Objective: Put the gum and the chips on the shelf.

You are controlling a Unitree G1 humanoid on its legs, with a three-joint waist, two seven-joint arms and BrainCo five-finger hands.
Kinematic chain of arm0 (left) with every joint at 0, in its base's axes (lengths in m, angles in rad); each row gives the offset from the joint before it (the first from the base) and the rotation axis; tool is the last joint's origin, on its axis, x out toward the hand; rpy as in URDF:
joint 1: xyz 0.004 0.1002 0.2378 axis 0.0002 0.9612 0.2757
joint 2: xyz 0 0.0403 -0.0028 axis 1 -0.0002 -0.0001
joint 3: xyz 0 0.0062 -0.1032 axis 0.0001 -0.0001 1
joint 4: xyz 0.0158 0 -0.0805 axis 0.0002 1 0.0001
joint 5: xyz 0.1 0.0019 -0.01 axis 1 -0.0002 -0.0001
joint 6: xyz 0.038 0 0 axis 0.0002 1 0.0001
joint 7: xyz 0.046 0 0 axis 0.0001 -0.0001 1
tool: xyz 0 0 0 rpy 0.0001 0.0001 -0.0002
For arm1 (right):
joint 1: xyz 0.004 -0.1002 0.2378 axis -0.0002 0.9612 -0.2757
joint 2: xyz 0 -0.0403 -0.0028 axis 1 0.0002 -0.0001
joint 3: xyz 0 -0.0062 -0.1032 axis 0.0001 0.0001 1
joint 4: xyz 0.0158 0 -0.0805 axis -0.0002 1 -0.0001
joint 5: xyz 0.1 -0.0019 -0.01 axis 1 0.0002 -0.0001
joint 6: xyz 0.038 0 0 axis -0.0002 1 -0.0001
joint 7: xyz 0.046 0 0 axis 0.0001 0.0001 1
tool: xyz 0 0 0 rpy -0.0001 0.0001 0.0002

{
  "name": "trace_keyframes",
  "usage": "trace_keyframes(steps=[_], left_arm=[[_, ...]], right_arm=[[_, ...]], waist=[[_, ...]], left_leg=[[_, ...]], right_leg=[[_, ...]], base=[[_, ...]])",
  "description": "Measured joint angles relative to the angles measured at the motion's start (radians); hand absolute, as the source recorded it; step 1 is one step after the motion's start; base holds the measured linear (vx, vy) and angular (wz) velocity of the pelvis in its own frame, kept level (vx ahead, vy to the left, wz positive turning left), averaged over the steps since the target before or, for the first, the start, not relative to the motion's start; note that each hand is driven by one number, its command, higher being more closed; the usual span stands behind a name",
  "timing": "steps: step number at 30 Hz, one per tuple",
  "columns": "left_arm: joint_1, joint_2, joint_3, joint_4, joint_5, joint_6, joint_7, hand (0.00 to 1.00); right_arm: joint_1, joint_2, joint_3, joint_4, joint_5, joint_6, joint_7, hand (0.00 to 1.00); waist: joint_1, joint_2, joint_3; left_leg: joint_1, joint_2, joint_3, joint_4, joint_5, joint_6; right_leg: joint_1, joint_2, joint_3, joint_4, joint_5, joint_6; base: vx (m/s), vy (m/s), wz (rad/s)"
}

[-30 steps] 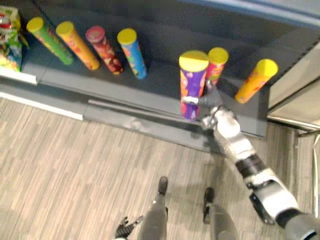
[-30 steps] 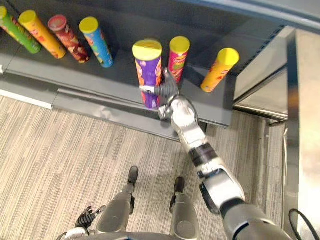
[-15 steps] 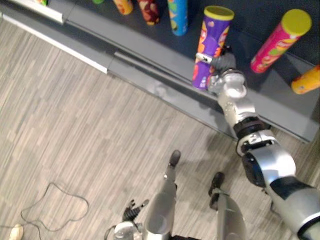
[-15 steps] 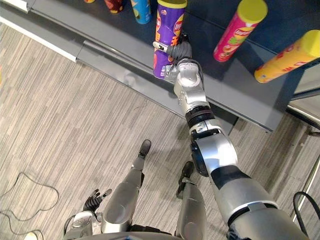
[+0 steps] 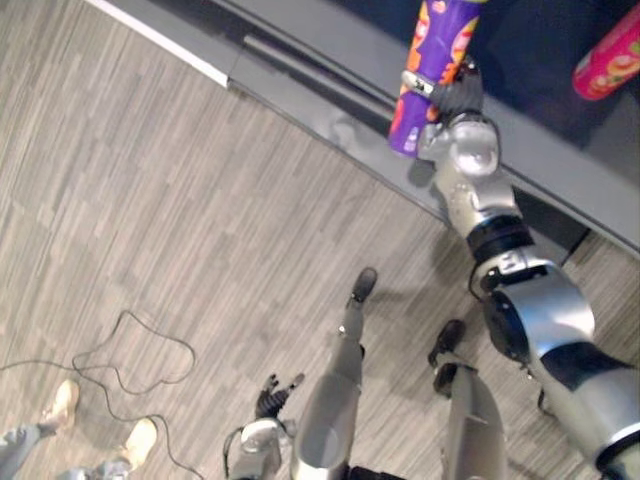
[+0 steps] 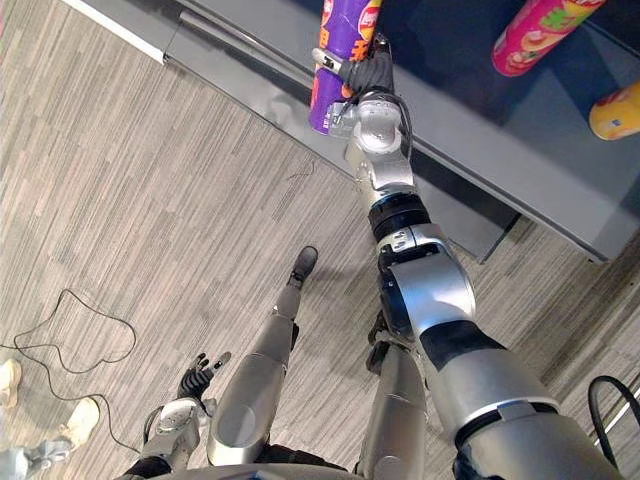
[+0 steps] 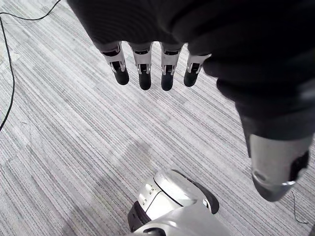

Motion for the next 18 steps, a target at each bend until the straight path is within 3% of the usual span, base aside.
trace_keyframes(steps=[9, 18], left_arm=[[-0.005, -0.004, 0.011, -0.007, 0.0, 0.001, 0.012, 0.0], [-0.021, -0.004, 0.02, -0.008, 0.0, 0.003, 0.013, 0.0]], right_arm=[[-0.047, 0.006, 0.036, -0.04, 0.019, 0.0, -0.028, 1.0], [-0.064, 0.01, -0.033, -0.061, 0.087, 0.0, -0.05, 1.0]], waist=[[-0.003, 0.0, 0.0], [-0.006, 0.0, 0.0]], left_leg=[[-0.007, 0.012, 0.023, 0.0, 0.001, -0.001], [0.001, 0.02, 0.026, 0.0, 0.005, -0.008]], right_leg=[[-0.022, 0.006, 0.007, 0.013, -0.002, -0.004], [-0.023, 0.013, 0.009, 0.027, -0.004, -0.007]], base=[[0.01, -0.043, -0.06], [0.0, -0.037, -0.01]])
